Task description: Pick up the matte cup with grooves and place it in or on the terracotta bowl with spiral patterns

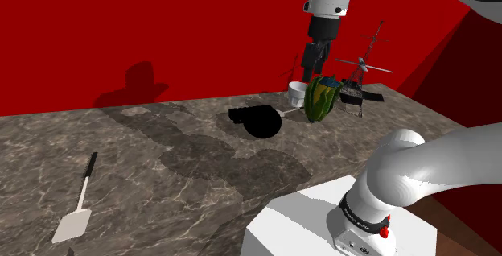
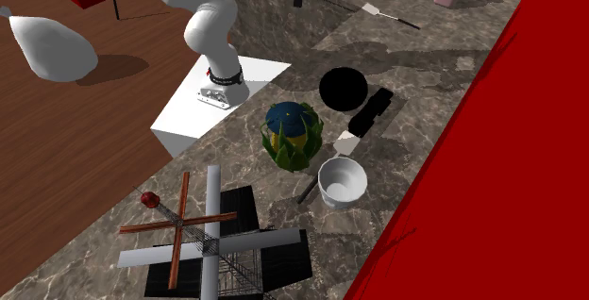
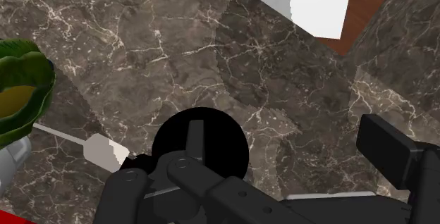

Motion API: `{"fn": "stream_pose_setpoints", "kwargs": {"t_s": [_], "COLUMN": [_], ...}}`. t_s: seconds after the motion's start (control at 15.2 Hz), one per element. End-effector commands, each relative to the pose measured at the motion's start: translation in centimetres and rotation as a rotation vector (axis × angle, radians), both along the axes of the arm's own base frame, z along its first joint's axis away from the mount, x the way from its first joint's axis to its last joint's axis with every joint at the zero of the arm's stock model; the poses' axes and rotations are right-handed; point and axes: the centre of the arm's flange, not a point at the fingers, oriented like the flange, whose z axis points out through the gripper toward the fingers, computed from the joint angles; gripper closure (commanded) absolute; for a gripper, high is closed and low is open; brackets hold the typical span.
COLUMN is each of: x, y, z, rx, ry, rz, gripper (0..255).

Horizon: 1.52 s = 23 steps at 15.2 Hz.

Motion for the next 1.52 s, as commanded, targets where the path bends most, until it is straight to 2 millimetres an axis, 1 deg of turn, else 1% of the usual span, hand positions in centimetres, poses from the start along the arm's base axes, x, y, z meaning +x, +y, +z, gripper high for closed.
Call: {"fn": "stream_pose_setpoints", "kwargs": {"t_s": [0.0, 0.73, 1.45], "x": [0.0, 5.9, 12.0], "y": [0.0, -9.5, -19.5], "z": [0.0, -7.9, -15.1], "rx": [0.000, -0.059, -0.119], "ry": [0.000, -0.024, -0.048], "rz": [0.000, -0.001, -0.003], "gripper": [0, 0, 0]}}
